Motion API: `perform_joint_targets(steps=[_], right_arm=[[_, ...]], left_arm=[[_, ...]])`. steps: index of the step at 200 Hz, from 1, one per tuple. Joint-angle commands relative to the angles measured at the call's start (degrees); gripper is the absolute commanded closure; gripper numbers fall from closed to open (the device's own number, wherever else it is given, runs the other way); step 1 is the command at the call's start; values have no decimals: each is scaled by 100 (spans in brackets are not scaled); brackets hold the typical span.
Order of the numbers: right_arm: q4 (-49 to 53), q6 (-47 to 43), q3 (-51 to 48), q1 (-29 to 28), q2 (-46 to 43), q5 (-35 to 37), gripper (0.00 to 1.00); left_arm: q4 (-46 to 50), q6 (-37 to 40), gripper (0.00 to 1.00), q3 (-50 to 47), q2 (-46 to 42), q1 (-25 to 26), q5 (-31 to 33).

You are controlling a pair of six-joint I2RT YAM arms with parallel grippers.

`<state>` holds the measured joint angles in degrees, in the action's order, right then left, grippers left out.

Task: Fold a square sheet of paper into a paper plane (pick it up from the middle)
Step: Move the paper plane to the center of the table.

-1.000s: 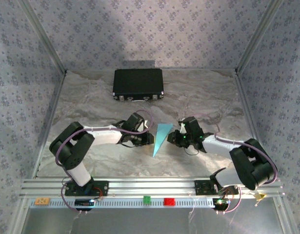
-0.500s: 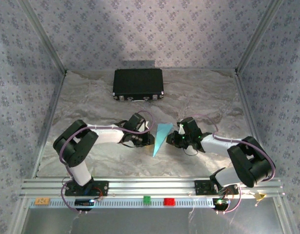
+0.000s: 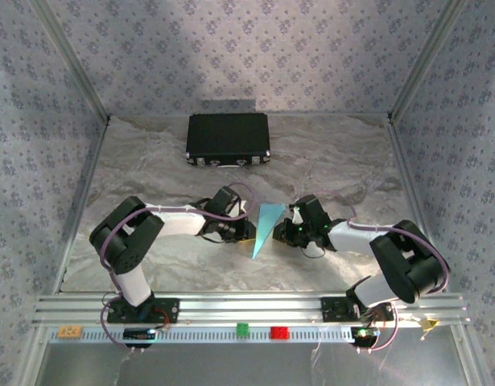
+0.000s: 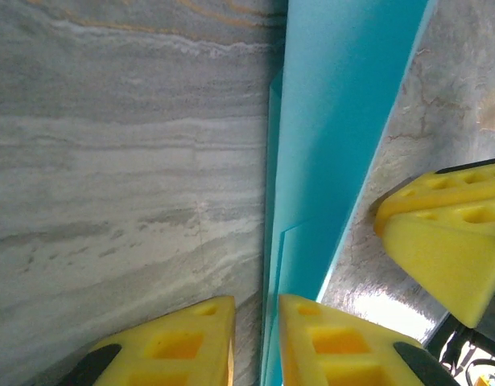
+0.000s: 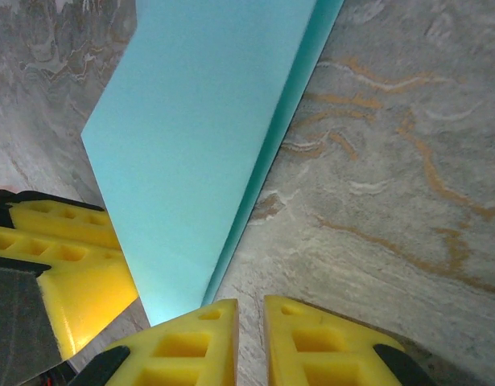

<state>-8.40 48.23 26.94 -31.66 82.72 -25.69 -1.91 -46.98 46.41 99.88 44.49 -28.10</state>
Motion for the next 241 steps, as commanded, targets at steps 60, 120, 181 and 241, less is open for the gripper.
perform_joint_targets(steps=[60,120,181,241], right_arm=[[-90,-25,121,-57,185,-111,84],[-321,22,121,-64,370,-243,85],[-383,24,148,-64,439,-293,85],[-467,34,163,-68,515,-316,86]], left_arm=[[-341,41,77,67,65,84,-267],[-398,58,74,76,172,92,-414],[-449,84,72,92,243,87,-595],[-505,102,73,135,313,104,-783]])
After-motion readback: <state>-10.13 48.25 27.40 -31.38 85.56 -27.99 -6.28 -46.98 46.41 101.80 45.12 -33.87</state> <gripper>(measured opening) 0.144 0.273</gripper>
